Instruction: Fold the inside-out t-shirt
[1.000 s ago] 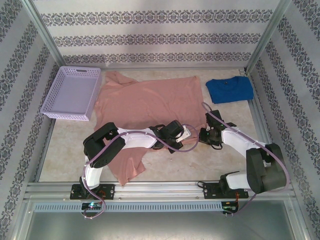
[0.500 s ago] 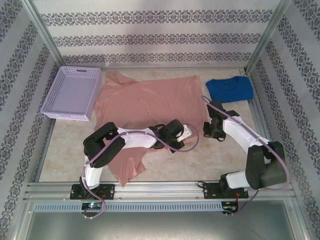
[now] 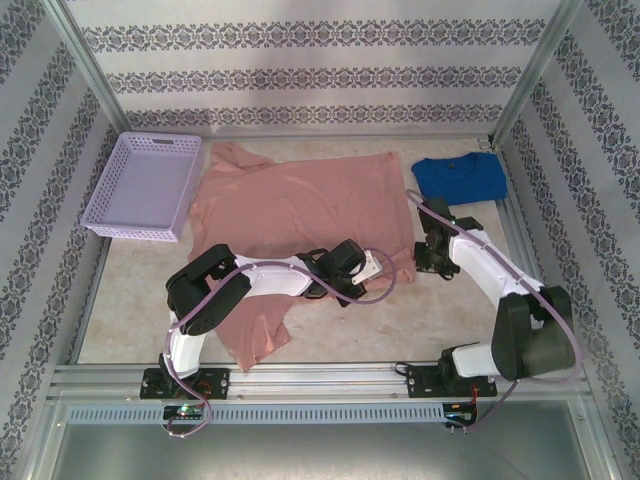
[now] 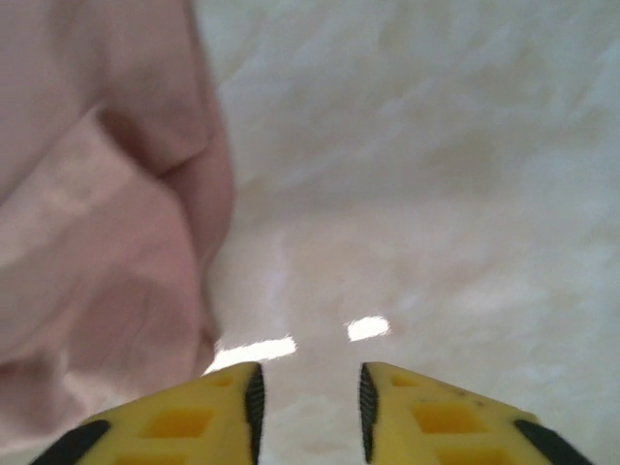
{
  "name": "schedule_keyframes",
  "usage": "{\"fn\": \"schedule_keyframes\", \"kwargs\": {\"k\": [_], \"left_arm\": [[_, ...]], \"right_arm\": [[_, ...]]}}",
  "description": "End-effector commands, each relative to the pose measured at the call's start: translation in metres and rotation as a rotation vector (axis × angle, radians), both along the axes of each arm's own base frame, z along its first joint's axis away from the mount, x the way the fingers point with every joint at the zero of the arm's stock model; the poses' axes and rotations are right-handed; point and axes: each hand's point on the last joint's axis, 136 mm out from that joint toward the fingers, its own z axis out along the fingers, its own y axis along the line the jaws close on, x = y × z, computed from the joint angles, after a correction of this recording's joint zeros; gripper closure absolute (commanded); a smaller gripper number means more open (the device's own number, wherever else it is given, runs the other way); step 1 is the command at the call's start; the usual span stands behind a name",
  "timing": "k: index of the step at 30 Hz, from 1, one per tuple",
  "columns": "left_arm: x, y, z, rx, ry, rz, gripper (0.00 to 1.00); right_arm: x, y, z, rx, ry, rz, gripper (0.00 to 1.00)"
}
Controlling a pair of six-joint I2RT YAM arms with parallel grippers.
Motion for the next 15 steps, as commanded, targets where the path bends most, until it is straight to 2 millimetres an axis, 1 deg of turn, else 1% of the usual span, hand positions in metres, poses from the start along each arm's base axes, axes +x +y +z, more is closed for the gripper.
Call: {"fn": "schedule_keyframes", "kwargs": {"k": [1,4,8,10,13,15], "left_arm": [[-0.008,0.015,-0.024,0.076,0.076,0.011,1.0],[-0.008,0.013,-0.024,0.071,0.08,0.009,1.0],[-0.008,0.015,-0.022,0.076,0.075,0.008,1.0],[-0.008,0.015,-0.021,0.077,0.072,0.007,1.0],[-0.008,0.015,-0.02,0.076,0.069,0.008,1.0],[-0.007,0.015,-0.02,0.074,0.069,0.01,1.0]], "right_arm": [[-0.029,0.032,-0.011,0.157,0.037,0.01,0.59],[-0.032,0.038,-0.022,0.175,0.026,0.008,0.56],[-0.017,0.035,-0.033,0.145,0.016,0.02,0.58],[-0.009,0.034,-0.034,0.151,0.022,0.017,0.61],[0.005,0.035,-0.03,0.151,-0.007,0.026,0.63],[0.009,0.034,-0.03,0.145,-0.008,0.031,0.66]]}}
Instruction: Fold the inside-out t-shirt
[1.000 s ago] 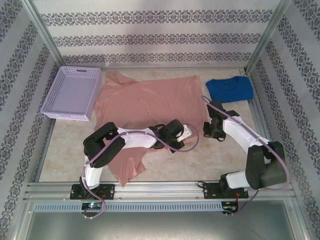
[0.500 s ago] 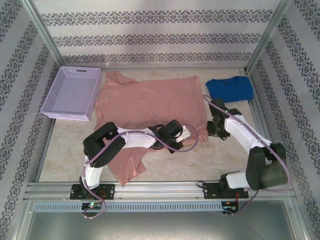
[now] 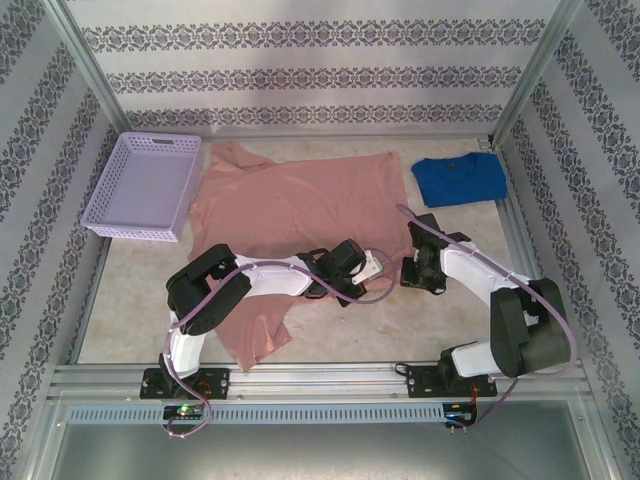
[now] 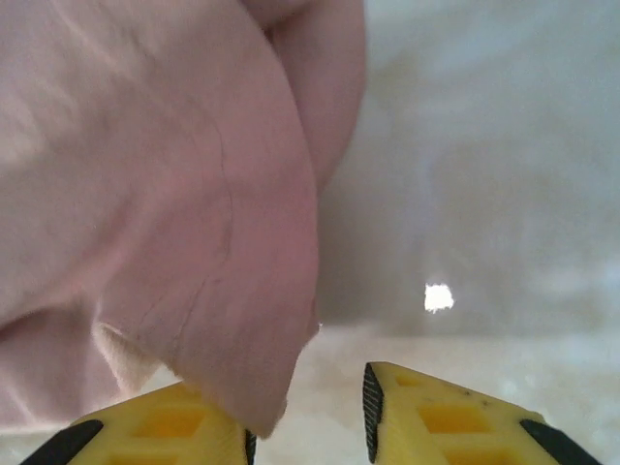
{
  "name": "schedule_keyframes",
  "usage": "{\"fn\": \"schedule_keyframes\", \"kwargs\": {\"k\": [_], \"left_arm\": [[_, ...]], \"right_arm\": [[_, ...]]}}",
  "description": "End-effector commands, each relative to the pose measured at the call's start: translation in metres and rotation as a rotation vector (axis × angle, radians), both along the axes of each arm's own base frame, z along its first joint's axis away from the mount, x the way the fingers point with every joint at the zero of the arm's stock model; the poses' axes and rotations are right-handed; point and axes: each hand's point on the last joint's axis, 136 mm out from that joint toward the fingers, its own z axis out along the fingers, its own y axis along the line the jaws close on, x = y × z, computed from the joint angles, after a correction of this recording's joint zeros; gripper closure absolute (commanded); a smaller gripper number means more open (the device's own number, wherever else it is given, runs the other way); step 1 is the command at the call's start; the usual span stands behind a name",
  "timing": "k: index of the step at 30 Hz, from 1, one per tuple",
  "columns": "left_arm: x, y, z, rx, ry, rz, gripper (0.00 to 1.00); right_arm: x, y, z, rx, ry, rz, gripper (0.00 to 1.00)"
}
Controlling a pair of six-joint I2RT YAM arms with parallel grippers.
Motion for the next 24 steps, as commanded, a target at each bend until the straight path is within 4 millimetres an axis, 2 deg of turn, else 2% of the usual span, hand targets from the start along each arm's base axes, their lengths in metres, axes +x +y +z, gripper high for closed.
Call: {"fn": "schedule_keyframes", "kwargs": {"k": [1,7,10,17,20,24], "left_arm": [[-0.007,0.016,-0.021,0.074,0.07,0.011,1.0],[-0.008,0.015,-0.023,0.077,0.069,0.006,1.0],[-0.008,0.015,-0.022,0.075,0.069,0.005,1.0],[-0.009,0.011,-0.011,0.02,0.081,0.009,1.0],[-0.009,0.008,-0.011,0.01,0.088,0.006,1.0],[-0.009,0.007,-0.012,0.01,0.093,0.0,1.0]], "right_arm": [[0.021,0.001,0.009,0.012,-0.046,0.003,0.69],[0.023,-0.005,0.012,-0.002,-0.046,0.007,0.88],[0.024,-0.016,0.027,-0.069,-0.061,0.016,0.95],[0.026,-0.04,0.085,-0.282,-0.117,0.089,0.98],[0.03,-0.042,0.095,-0.337,-0.133,0.135,0.97],[0.034,-0.047,0.091,-0.389,-0.11,0.146,0.96]]}}
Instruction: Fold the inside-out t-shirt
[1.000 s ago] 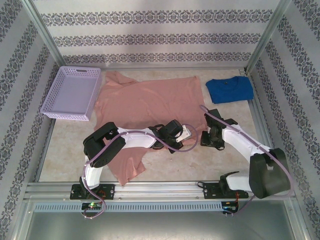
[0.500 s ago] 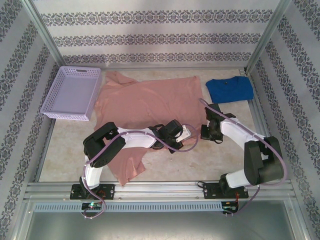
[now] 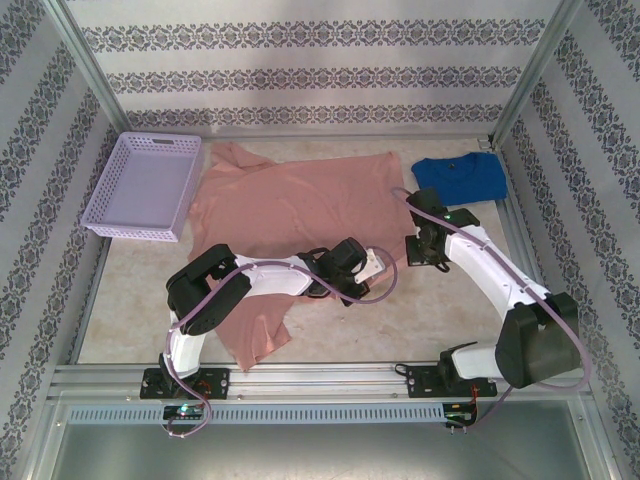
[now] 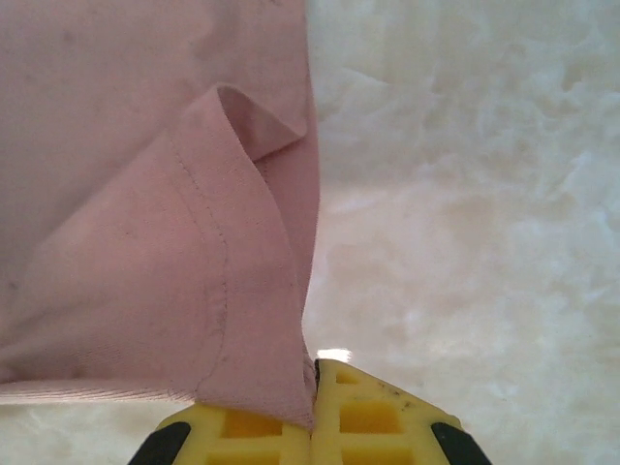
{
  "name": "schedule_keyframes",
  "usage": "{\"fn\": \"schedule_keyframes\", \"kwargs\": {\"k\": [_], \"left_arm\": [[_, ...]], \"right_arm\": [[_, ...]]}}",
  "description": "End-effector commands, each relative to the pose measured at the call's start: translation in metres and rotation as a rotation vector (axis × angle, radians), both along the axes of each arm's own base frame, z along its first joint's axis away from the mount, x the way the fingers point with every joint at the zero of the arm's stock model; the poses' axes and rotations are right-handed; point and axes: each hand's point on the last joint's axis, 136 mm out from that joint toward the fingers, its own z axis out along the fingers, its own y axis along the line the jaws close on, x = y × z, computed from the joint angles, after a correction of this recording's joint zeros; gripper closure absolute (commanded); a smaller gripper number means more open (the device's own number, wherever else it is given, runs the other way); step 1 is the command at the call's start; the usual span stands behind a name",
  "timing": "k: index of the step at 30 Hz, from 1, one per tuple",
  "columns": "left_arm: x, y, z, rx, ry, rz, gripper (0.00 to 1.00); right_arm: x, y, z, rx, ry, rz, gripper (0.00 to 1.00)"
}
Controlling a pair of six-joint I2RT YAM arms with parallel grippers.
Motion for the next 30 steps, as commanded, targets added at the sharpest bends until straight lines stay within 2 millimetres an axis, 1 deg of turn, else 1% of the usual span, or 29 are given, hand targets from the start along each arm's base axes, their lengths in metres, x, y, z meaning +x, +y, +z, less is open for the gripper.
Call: {"fn": "schedule_keyframes", "kwargs": {"k": [1,5,9,11,15,17,19,21,22,25,27,30], "left_arm": [[-0.008,0.019,-0.02,0.073,0.083,0.017,1.0],[-0.01,0.018,-0.021,0.066,0.094,0.013,1.0],[-0.012,0.013,-0.022,0.053,0.117,0.005,1.0],[-0.015,0.01,-0.021,0.042,0.133,-0.002,1.0],[-0.02,-0.001,-0.019,0.008,0.157,-0.02,1.0],[-0.022,-0.005,-0.019,0.001,0.161,-0.023,1.0],[-0.022,-0.007,-0.02,0.002,0.163,-0.025,0.99],[-0.023,-0.007,-0.021,0.004,0.166,-0.026,0.98],[-0.023,-0.007,-0.02,0.003,0.164,-0.026,0.97],[-0.022,-0.006,-0.021,0.007,0.162,-0.026,0.97],[-0.022,-0.007,-0.021,0.004,0.163,-0.028,0.96],[-0.022,-0.007,-0.019,0.003,0.156,-0.027,0.95]], "right_arm": [[0.007,-0.026,0.008,-0.161,0.0,-0.013,0.96],[0.007,-0.03,-0.006,-0.18,0.057,-0.031,0.92],[0.004,-0.034,-0.021,-0.144,0.111,-0.075,0.83],[0.002,-0.038,-0.025,-0.133,0.126,-0.107,0.77],[-0.002,-0.045,-0.023,-0.109,0.115,-0.154,0.71],[-0.006,-0.038,-0.025,-0.032,0.109,-0.173,0.69],[-0.011,-0.025,-0.03,0.09,0.105,-0.204,0.68],[-0.02,-0.012,-0.036,0.209,0.102,-0.242,0.65],[-0.024,-0.009,-0.04,0.241,0.108,-0.26,0.63],[-0.035,-0.01,-0.052,0.298,0.109,-0.327,0.59],[-0.039,-0.012,-0.062,0.345,0.116,-0.375,0.59],[-0.044,-0.017,-0.072,0.347,0.13,-0.413,0.59]]}}
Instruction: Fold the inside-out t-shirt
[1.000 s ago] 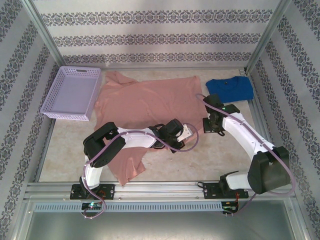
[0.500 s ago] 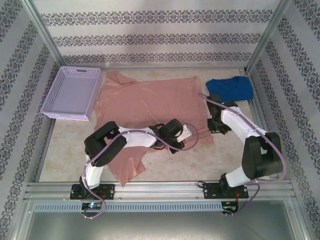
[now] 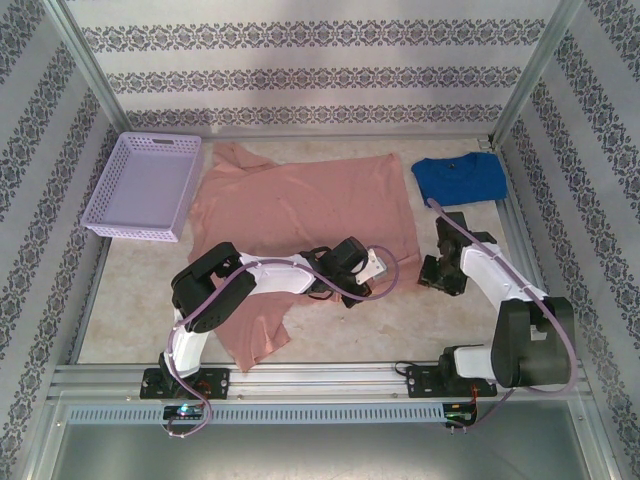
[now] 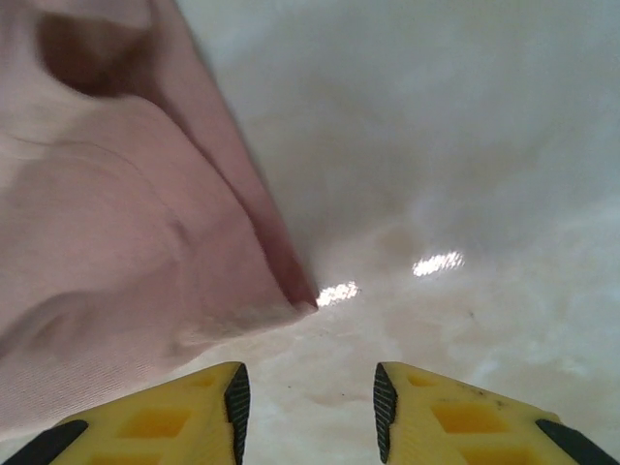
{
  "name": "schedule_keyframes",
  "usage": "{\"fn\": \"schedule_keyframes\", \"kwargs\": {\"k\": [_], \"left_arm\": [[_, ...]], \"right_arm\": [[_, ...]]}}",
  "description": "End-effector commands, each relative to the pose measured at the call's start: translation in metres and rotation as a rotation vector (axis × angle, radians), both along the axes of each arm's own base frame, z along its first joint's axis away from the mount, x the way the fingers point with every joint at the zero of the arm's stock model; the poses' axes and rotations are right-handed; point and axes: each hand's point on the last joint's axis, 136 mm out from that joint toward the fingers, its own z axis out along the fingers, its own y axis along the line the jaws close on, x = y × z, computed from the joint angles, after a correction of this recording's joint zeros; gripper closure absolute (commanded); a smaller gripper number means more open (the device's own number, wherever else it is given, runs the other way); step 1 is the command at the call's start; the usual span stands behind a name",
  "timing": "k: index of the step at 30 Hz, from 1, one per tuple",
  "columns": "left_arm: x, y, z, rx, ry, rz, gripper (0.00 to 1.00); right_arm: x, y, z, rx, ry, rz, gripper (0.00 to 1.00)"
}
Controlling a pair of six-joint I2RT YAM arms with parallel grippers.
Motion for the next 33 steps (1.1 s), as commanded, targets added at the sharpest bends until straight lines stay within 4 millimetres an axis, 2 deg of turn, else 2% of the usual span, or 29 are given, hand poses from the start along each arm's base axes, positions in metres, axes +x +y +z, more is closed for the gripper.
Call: {"fn": "schedule_keyframes", "kwargs": {"k": [1,5,8,13,19,23,25,29,33], "left_arm": [[-0.011,0.001,-0.012,0.032,0.055,-0.013,0.95],[-0.011,0.001,-0.012,0.032,0.048,-0.012,0.95],[-0.01,0.002,-0.012,0.033,0.046,-0.01,0.95],[-0.01,0.003,-0.012,0.039,0.043,-0.012,0.95],[-0.008,0.003,-0.009,0.034,0.036,-0.007,0.92],[-0.008,0.001,-0.002,0.021,0.036,-0.001,0.83],[-0.008,0.001,0.005,0.009,0.034,0.004,0.76],[-0.008,-0.002,0.037,-0.055,0.024,0.019,0.56],[-0.011,0.009,0.07,-0.13,0.03,0.07,0.46]], "right_arm": [[0.004,0.006,-0.007,0.067,-0.018,-0.061,0.58],[0.008,0.008,-0.018,0.096,-0.008,-0.075,0.59],[0.016,0.013,-0.018,0.131,-0.029,-0.082,0.59],[0.021,0.01,-0.02,0.111,-0.022,-0.078,0.6],[0.022,0.006,-0.028,0.07,0.015,-0.059,0.68],[0.018,0.0,-0.031,0.031,0.04,-0.048,0.8],[0.017,-0.004,-0.03,0.007,0.04,-0.049,0.85],[0.011,-0.012,-0.026,-0.017,0.04,-0.069,0.87],[0.002,-0.023,-0.028,-0.039,0.062,-0.099,0.87]]}}
